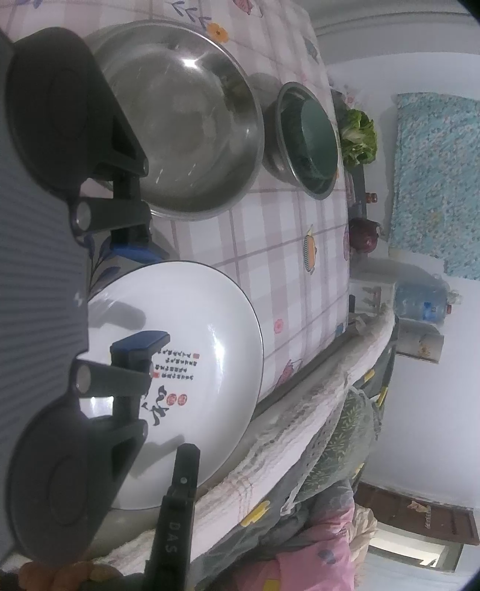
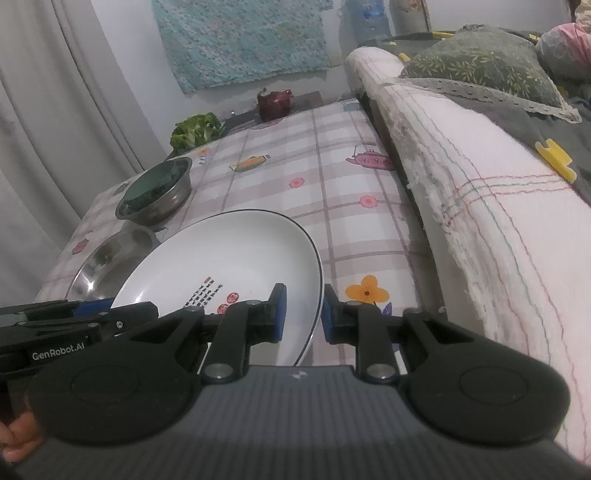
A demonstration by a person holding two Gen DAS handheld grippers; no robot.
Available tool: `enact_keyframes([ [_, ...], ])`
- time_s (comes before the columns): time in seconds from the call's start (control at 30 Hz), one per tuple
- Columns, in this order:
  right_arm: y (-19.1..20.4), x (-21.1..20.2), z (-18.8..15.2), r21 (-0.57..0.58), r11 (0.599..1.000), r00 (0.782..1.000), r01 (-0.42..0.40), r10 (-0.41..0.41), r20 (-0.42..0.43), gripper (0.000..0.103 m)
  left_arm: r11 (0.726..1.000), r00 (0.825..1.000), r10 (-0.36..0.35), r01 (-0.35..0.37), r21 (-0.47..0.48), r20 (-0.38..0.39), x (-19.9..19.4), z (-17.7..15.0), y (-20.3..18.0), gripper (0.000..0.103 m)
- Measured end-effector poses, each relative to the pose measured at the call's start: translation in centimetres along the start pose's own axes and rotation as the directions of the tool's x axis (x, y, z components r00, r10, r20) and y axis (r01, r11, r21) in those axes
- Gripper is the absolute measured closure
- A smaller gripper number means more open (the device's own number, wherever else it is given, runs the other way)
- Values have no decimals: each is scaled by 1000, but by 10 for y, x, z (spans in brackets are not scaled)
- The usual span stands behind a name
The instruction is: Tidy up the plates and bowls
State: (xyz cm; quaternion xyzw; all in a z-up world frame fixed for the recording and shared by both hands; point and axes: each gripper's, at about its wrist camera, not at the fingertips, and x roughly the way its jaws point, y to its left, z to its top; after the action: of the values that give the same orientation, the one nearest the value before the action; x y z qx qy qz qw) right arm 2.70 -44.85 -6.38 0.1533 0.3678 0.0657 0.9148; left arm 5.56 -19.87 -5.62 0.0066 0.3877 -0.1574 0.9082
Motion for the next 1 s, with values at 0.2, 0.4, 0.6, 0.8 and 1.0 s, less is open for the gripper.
enact_keyframes([
  [0.2,5,-4,5,-10,1000,1000,0,1,10,83,1000,1000,0,0,-9,13,-4,3,3,63],
  [0.4,15,-7,9,-23,1000,1000,-3,3,18,83,1000,1000,2,-2,-21,31,-11,6,10,63],
  [0.6,29,-8,13,-42,999,1000,-9,10,22,83,999,999,12,-10,-39,49,-18,10,21,63],
  [0.8,47,-4,17,-49,998,999,-32,33,20,83,998,997,34,-30,-60,65,-27,10,38,63],
  [1.0,75,5,20,-78,995,998,-66,68,16,83,993,994,70,-62,-95,82,-38,11,65,63],
])
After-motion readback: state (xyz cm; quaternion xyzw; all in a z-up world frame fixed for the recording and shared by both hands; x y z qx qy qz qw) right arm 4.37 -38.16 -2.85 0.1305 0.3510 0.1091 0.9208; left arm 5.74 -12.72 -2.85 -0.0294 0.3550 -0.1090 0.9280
